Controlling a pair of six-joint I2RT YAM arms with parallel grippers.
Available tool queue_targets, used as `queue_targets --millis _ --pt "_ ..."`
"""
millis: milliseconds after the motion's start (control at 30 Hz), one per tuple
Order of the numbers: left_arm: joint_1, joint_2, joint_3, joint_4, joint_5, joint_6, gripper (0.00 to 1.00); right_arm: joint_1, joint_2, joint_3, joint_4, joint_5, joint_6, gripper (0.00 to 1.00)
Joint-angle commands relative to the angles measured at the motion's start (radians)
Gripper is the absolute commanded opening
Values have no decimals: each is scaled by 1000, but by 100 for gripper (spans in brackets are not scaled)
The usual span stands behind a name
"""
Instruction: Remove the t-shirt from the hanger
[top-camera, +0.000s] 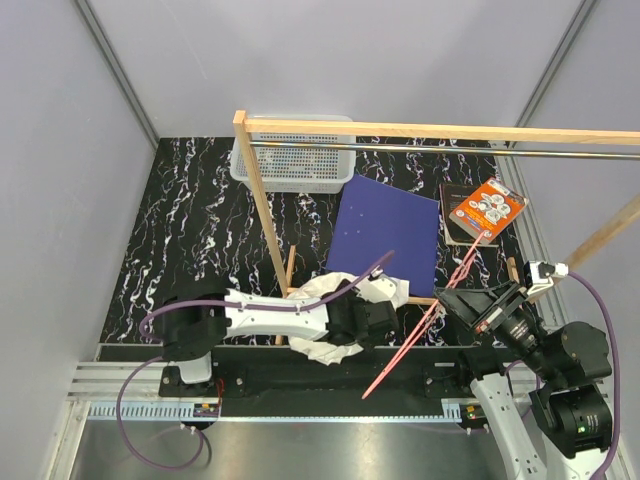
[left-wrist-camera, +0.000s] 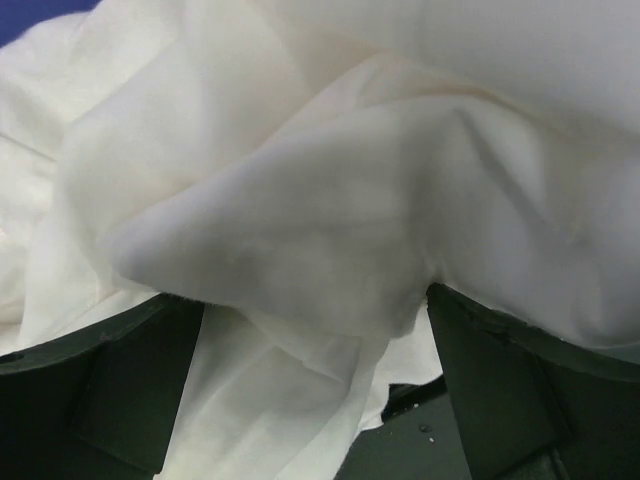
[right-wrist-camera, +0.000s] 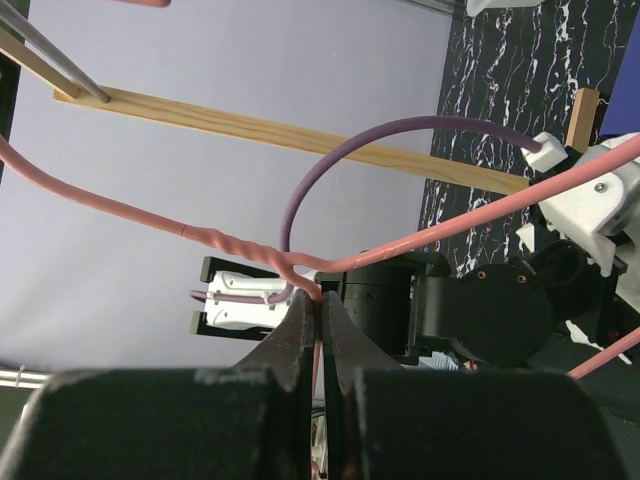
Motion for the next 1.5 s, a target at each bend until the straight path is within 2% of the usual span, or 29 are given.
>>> queue_targets --millis 0,133,267,367,400,467,500,667,700,833,1000,1200,1467 --pt "-5 32 54 49 -17 0 99 -2 9 -2 38 -5 -20 0" --pt "-5 69 48 66 -25 -10 99 -2 7 -25 41 -19 -15 0" --pt "-3 111 32 123 32 2 98 -2 4 -34 49 -26 -6 0" --pt "3 118 -5 174 76 -9 91 -2 7 -32 51 -31 -6 0" --pt "4 118 -14 184 85 -12 83 -2 7 -32 51 -32 -7 0" --pt "4 114 -38 209 101 -18 73 -2 7 -29 51 -32 -7 0" --pt "4 111 -43 214 102 -18 61 -1 9 -31 51 -32 -6 0" --pt "4 106 -64 217 116 -10 30 -2 10 -34 54 -29 -6 0" --pt "6 102 -69 217 113 -9 27 -2 13 -32 54 -28 -7 0" --pt "6 34 -97 206 84 -12 1 -2 21 -22 54 -28 -13 0" --pt "3 -75 -133 175 46 -12 0 -2 27 -15 52 -29 -17 0" --pt "4 -322 -205 146 27 -35 0 -1 13 -25 45 -23 -15 0" --pt "-9 -789 -423 214 263 56 0 -1 30 -28 46 -14 -36 0"
